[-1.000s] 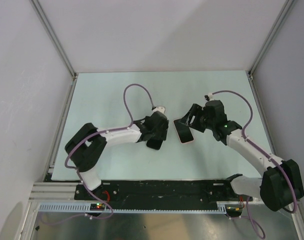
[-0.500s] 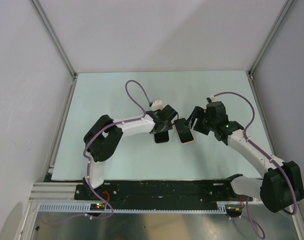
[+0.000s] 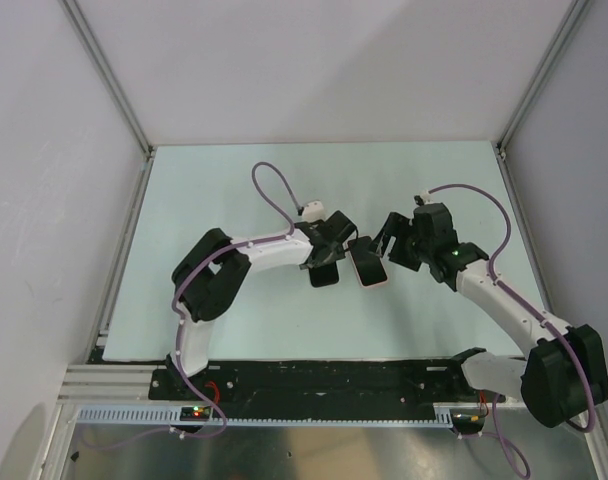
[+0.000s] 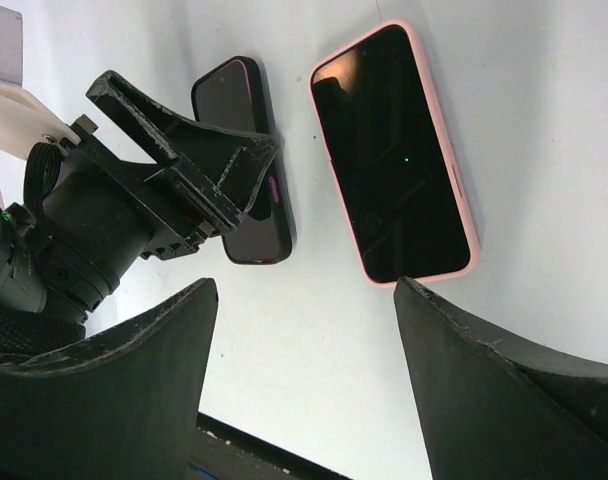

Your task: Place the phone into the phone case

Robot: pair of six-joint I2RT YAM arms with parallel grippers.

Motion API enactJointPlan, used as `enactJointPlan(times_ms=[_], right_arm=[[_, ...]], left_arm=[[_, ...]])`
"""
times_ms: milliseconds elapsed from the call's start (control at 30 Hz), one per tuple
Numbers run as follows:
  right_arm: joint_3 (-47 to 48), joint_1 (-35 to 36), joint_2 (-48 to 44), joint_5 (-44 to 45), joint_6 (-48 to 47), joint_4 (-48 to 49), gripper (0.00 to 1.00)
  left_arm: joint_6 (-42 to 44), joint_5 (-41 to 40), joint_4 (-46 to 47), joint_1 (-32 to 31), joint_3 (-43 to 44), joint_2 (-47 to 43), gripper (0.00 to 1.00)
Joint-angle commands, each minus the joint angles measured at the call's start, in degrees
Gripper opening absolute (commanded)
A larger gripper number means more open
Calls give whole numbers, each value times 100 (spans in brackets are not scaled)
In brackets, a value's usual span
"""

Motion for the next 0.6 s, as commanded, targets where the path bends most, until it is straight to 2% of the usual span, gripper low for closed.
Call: enactJointPlan(times_ms=[0, 133, 167, 367, 567], right_arm=[[45, -8, -223, 138, -151, -8, 79], [49, -7, -254, 193, -189, 19, 87], [49, -7, -255, 192, -189, 29, 88], [49, 3, -251, 169, -218, 17, 91], [49, 50, -484, 285, -331, -171, 92]], left_arm=[[178, -7, 138, -24, 215, -58, 60], [573, 28, 191, -19, 140, -445, 91], [713, 59, 197, -17, 134, -532, 95], [1298, 207, 361, -16, -308, -1377, 99], [1860, 126, 539, 69, -1423, -3028, 100]])
